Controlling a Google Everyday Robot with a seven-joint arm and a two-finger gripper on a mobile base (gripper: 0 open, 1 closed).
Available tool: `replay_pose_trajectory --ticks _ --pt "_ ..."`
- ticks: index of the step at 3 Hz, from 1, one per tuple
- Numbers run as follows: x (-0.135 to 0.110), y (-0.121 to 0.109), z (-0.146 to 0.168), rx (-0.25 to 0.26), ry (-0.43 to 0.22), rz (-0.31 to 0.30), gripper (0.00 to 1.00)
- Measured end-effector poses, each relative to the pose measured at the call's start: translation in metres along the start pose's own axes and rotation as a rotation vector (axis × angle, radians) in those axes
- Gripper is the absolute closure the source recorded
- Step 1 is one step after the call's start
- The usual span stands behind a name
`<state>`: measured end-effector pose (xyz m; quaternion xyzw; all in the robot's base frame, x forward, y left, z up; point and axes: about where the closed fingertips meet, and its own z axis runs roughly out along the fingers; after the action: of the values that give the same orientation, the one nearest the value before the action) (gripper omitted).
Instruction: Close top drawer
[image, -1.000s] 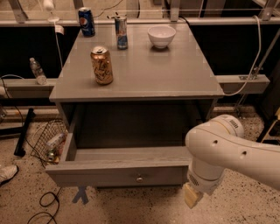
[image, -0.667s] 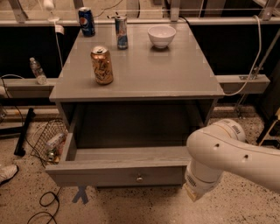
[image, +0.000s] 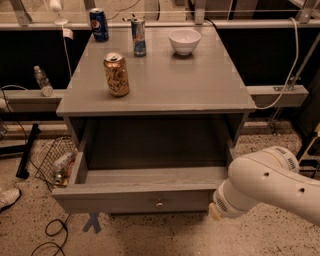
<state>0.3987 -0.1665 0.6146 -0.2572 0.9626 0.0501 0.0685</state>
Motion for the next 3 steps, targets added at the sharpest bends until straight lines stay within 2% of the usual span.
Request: replay_pose_trajectory --ticks 2,3 --pt "-0.049 -0.005 0.007 -0.008 -0.245 0.006 1.0" --pt "-0.049 -0.005 0.007 -0.007 -0.245 0.006 1.0"
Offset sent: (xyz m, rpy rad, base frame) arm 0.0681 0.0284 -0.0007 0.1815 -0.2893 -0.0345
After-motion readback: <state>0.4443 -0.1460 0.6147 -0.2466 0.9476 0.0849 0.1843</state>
